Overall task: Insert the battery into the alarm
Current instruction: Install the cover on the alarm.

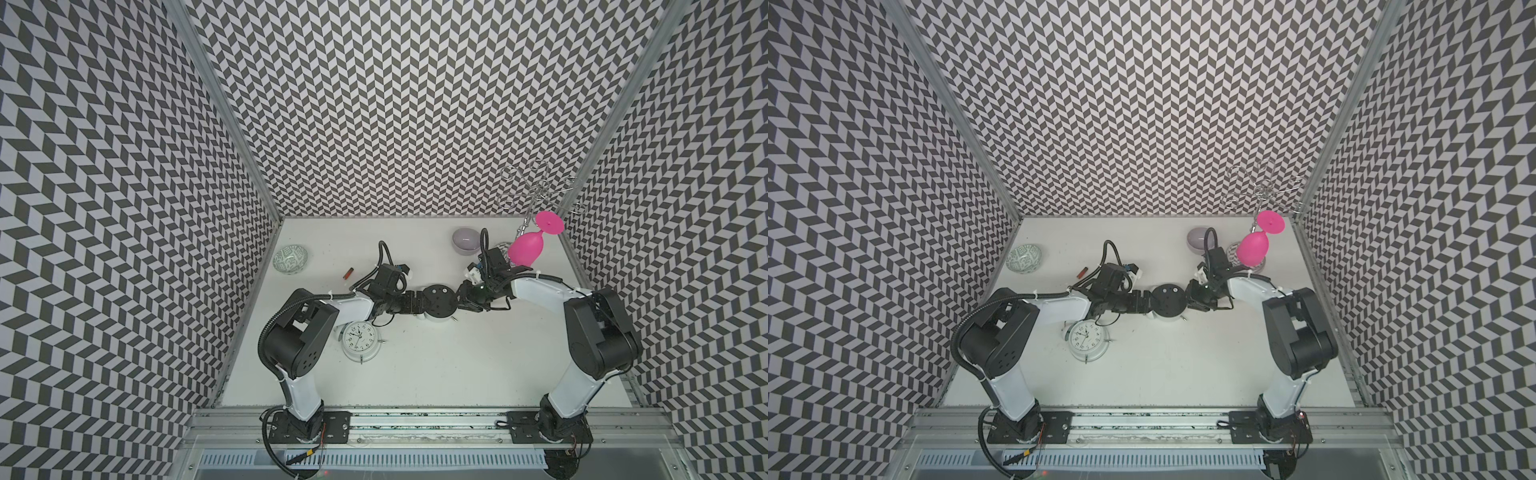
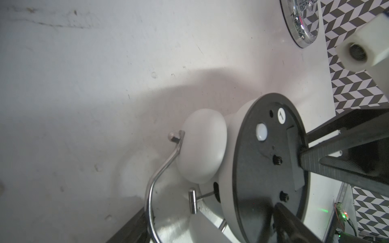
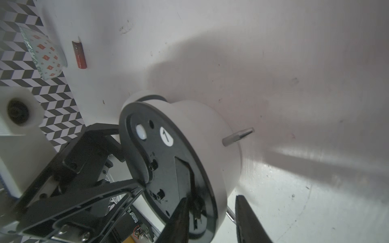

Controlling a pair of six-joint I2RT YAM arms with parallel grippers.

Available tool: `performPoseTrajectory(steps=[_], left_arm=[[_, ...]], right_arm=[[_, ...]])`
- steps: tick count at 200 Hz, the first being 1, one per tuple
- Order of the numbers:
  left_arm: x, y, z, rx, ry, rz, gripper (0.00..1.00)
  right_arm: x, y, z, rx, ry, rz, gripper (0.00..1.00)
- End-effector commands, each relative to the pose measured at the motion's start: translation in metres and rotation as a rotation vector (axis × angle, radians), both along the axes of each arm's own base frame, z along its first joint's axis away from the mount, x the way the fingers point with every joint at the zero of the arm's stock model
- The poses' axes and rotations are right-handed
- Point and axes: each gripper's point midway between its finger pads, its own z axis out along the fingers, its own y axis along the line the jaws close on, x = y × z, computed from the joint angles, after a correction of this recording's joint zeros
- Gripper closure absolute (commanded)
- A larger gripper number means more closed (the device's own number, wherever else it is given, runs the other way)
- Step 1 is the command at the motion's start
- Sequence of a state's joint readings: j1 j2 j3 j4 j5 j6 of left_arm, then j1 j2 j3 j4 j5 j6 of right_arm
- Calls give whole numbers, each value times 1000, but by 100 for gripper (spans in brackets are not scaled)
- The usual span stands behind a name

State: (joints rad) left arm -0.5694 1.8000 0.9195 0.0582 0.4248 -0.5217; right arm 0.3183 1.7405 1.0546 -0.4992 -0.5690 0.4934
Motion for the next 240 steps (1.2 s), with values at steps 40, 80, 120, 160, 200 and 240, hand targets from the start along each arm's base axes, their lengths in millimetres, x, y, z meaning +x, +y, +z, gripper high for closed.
performPoseTrajectory(steps=[40,80,120,160,200,240], left_arm=[[0,1,-8,19,15,10,12],[-1,1,-9,18,18,12,12],[1,1,-7,7,15,22,12],[2,1,-4,1,8,28,12],[2,1,-5,-3,14,35,12],[5,6,0,-26,4,58,13]], right_arm=[[-1,-8,-18,-47,-4,-1,76],[-6,-15,-30,-95,15,-5,82],[3,-7,-4,-38,-50,-6,79],[13,3,24,31,-114,-4,62],[14,5,7,30,-81,2,61],[9,0,-17,-12,-40,-3,70]])
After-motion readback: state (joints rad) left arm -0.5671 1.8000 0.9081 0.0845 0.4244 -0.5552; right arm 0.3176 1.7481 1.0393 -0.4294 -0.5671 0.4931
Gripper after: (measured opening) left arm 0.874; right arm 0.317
